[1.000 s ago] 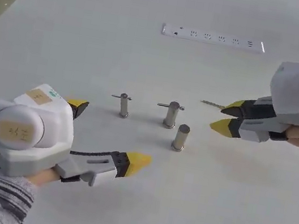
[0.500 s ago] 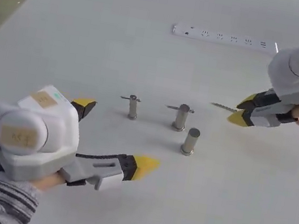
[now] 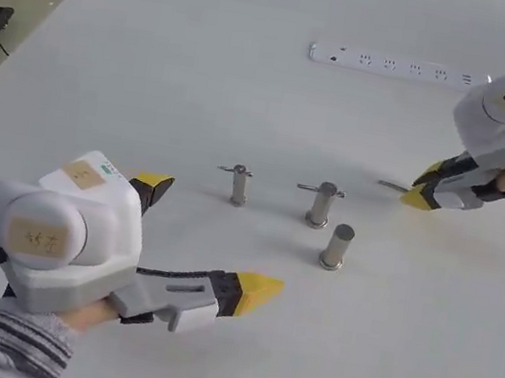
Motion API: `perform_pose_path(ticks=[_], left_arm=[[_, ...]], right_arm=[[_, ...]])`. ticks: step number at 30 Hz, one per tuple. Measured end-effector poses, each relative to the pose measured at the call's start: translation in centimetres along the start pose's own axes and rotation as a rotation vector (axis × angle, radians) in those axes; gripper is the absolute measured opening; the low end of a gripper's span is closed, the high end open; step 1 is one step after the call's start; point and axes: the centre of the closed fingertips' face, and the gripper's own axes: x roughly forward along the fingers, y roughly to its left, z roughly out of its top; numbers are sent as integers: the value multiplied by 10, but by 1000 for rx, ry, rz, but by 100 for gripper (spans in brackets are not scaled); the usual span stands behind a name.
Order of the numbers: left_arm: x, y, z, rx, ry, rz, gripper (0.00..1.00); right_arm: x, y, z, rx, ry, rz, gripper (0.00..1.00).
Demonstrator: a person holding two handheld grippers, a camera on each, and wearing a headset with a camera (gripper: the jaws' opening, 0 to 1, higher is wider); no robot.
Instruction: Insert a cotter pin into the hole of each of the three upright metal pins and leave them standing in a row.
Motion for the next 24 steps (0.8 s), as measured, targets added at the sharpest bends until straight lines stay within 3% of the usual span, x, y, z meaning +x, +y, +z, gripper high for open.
perform_pose_path(ticks=[4,7,14,16,19,24], left_arm=[[0,1,-1,1,4,3,99],[-1,-1,2,-12,-17,-1,99],[-1,-1,0,-6,-6,3,99],[-1,-1,-1,-6,1,5,98],[0,-2,-3,-13,12,-2,97],[0,-4,-3,-22,17,-14,94]], right_arm=[[-1,0,-1,-16,16,2,4],[-1,2,-3,-15,24,4,2],[-4,6,-4,-110,76,-17,0],[-5,9,-4,-170,87,-18,0],[-3,3,-2,-200,91,-17,0],[-5,10,-1,-206,64,-21,0]])
